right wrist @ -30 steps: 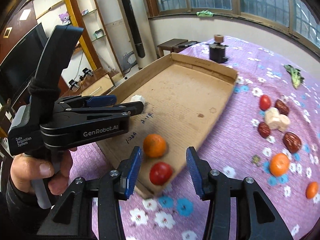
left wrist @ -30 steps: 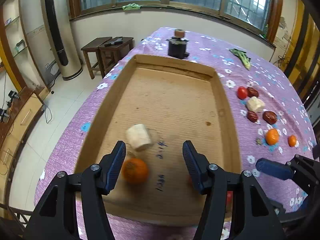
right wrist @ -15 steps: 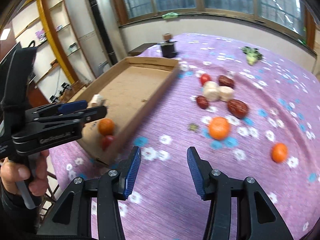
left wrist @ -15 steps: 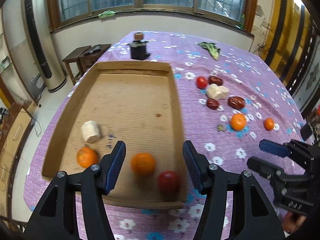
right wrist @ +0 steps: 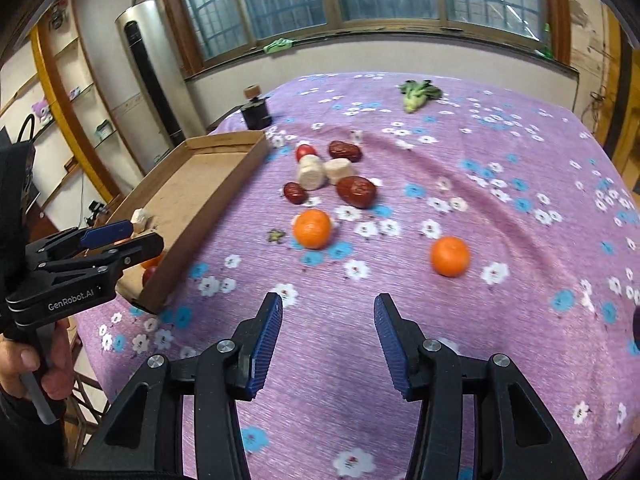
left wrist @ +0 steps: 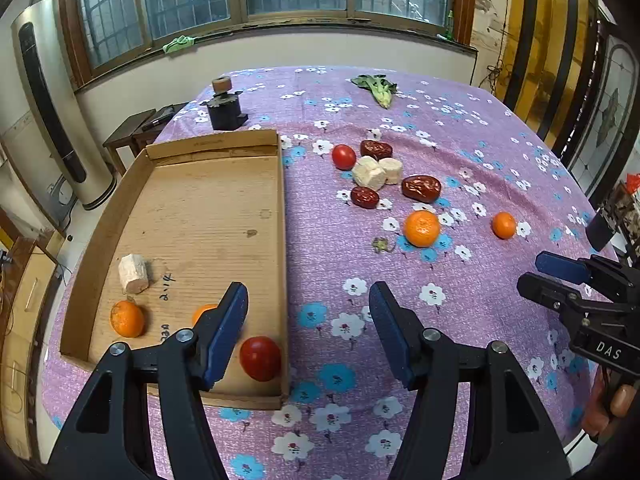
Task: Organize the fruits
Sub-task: 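Move both grippers back toward the remaining fruits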
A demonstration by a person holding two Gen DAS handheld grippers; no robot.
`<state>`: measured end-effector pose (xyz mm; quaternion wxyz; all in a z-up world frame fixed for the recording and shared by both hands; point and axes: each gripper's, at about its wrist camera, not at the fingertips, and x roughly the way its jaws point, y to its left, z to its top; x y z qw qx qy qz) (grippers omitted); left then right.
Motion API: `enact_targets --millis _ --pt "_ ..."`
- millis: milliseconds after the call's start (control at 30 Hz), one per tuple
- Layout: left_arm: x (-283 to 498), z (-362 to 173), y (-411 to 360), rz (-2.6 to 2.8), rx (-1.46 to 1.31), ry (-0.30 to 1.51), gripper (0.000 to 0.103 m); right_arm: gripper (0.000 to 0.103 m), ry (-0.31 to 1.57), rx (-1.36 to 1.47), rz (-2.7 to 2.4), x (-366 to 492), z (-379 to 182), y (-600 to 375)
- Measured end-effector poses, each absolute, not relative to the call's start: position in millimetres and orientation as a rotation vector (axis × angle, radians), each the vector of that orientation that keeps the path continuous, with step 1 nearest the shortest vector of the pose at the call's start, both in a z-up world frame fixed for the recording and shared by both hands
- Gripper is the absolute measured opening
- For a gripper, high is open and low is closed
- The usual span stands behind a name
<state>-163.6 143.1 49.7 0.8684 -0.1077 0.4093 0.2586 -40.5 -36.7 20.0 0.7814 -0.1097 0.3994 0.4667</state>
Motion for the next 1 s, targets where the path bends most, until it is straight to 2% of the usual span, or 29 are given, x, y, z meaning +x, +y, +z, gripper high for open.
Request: enact_targets --millis 667,1000 --pt "-141.3 35.2 119.1 0.457 -0.230 0.901 0.062 0.050 0.883 -0.191 0.931 -17.5 9.9 -71.5" --pt "-117.8 20.9 122.7 0.398 -0.298 0.927 0.062 0.050 0.883 -0.198 0.940 -1.2 10.1 -52.0"
